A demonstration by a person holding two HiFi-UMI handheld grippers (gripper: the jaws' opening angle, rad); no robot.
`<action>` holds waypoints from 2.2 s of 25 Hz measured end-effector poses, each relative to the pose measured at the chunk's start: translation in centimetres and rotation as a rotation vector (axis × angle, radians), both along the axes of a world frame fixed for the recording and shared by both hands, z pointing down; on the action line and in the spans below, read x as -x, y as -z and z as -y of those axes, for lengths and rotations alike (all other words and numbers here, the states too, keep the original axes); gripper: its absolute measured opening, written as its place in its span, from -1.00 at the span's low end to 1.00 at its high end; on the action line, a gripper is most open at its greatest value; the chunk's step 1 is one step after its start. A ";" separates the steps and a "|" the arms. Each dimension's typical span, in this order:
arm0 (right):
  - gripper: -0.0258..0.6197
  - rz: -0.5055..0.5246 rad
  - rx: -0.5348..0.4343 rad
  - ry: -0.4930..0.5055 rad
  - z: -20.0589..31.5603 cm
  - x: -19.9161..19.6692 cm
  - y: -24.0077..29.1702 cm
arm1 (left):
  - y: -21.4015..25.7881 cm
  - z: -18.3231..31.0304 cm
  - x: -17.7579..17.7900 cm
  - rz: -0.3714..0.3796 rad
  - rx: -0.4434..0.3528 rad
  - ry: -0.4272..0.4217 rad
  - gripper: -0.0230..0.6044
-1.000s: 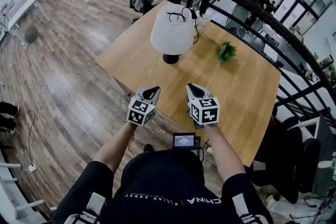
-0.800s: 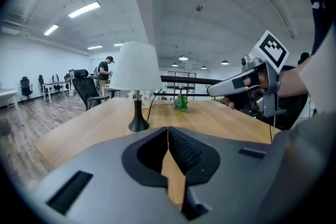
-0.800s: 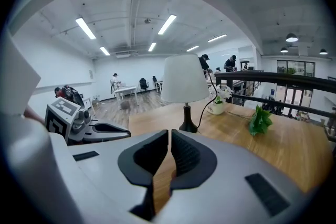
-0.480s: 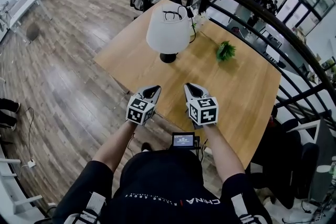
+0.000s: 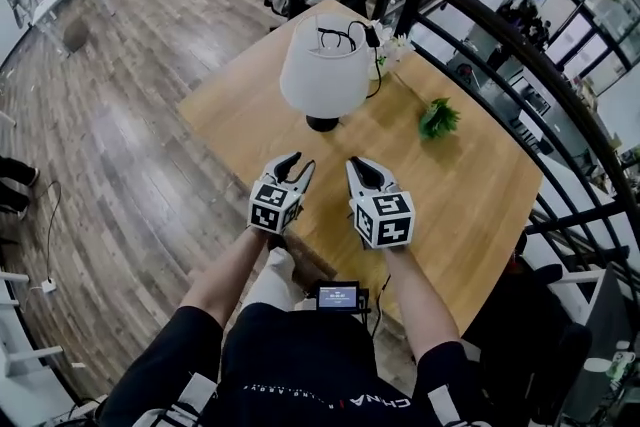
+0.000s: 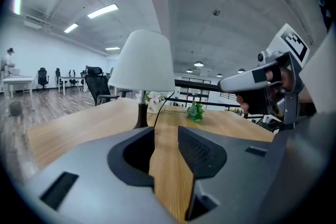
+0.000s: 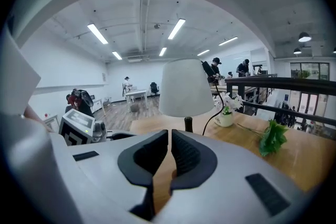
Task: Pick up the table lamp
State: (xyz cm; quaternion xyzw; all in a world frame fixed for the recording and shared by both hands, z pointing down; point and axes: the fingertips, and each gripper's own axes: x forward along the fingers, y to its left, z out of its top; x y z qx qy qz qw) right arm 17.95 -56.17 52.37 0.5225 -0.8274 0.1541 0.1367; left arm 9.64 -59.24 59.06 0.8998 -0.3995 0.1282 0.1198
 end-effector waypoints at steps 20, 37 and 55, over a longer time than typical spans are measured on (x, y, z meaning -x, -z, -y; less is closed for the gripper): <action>-0.79 -0.033 -0.297 0.042 15.1 1.9 3.1 | -3.4 21.7 -4.4 -0.095 -0.338 0.164 -0.31; -0.79 -0.004 -0.339 0.035 18.8 1.4 3.3 | -2.8 26.5 -6.8 -0.170 -0.457 0.107 -0.30; -0.79 -0.009 -0.331 -0.093 21.9 -0.9 4.1 | 0.9 29.2 -8.1 -0.188 -0.465 0.117 -0.82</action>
